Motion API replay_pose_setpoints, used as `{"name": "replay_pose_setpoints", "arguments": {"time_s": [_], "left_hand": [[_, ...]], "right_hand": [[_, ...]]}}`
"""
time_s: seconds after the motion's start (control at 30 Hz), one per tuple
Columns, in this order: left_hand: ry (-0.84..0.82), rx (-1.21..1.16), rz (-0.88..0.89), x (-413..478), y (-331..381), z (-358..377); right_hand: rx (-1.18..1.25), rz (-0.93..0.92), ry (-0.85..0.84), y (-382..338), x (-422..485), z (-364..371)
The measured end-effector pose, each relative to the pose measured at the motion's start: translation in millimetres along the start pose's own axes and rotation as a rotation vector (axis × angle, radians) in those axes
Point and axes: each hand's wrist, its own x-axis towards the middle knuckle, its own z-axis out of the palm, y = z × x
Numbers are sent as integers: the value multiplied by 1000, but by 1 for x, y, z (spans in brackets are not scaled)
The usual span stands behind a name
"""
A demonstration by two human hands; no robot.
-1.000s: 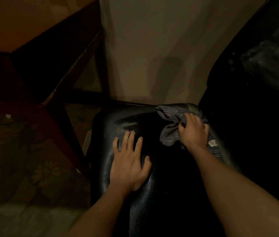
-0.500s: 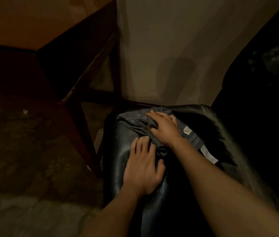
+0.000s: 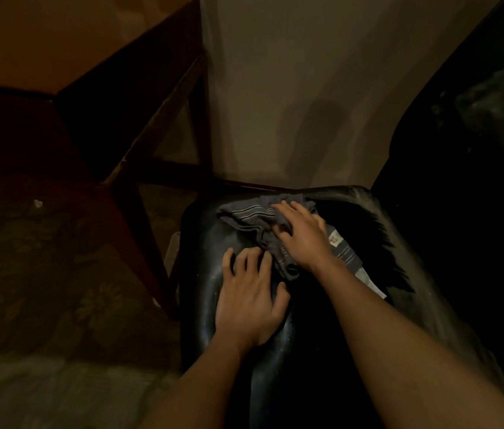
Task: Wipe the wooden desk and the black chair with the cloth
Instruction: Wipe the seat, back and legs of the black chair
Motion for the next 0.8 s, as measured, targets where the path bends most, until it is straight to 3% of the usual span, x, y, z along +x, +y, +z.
{"name": "replay_pose_setpoints", "arguments": {"time_s": [0.53, 0.8], "left_hand": [[69, -49, -22, -19, 18, -11], [-49, -34, -8, -53, 28, -29]], "right_hand": [[-39, 224, 51, -15, -142, -8], [-77, 287, 30, -31, -206, -18]]}}
